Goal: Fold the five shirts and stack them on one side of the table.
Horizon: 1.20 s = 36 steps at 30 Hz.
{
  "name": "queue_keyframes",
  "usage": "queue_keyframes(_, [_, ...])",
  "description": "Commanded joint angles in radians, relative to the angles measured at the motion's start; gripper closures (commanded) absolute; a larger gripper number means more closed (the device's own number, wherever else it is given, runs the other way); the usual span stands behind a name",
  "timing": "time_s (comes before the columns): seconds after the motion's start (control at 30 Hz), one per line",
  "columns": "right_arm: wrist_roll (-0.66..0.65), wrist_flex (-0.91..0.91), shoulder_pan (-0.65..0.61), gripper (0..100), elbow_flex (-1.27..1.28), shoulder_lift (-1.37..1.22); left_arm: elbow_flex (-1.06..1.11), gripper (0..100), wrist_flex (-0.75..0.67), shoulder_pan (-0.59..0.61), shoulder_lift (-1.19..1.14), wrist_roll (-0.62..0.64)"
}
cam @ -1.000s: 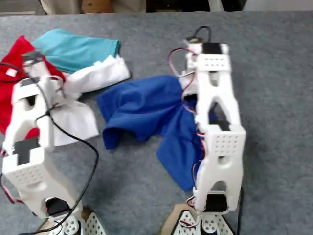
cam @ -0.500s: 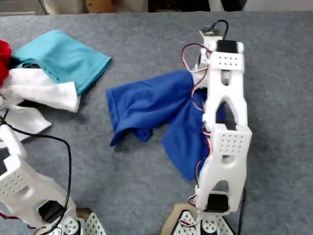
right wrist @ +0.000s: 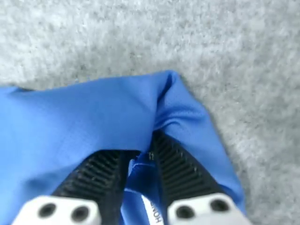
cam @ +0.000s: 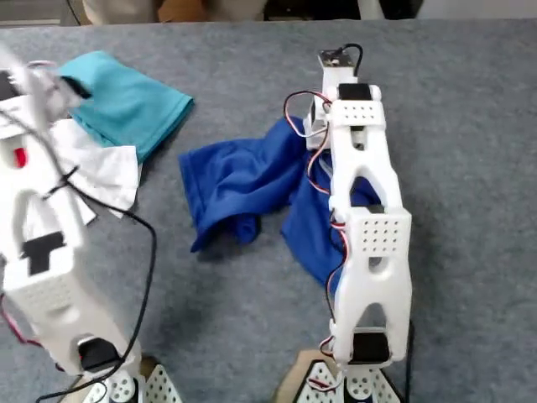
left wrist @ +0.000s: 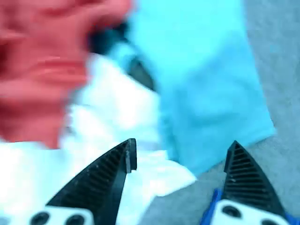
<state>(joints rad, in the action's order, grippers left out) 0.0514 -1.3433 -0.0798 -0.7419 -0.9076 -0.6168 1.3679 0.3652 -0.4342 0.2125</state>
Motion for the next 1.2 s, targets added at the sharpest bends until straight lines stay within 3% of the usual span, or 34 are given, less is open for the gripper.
queue_keyframes(0.0, [0.008, 0.031, -0.013, 99.0, -0.002, 0.008, -0.052, 71, -0.138, -0.043, -0.136, 0.017])
queue_keyframes(0.17, [0.002, 0.054, -0.016, 99.0, -0.002, 0.008, -0.216, 73, -0.213, -0.020, -0.383, 0.017])
queue_keyframes(0.47, [0.002, 0.060, -0.015, 99.0, -0.002, 0.008, -0.635, 99, -0.206, 0.157, -0.759, 0.006])
queue_keyframes(0.63, [0.002, 0.064, -0.015, 99.0, -0.002, 0.007, -0.830, 98, -0.072, 0.273, -0.816, 0.003])
queue_keyframes(0.73, [0.002, 0.064, -0.015, 99.0, -0.002, 0.007, -0.908, 98, -0.005, 0.341, -0.817, -0.097])
queue_keyframes(0.93, [0.002, 0.064, -0.015, 99.0, -0.002, 0.007, -0.948, 98, 0.080, 0.450, -0.814, -0.290])
queue_keyframes(1.17, [0.002, 0.064, -0.015, 99.0, -0.002, 0.007, -0.980, 98, 0.198, 0.506, -0.808, -0.316])
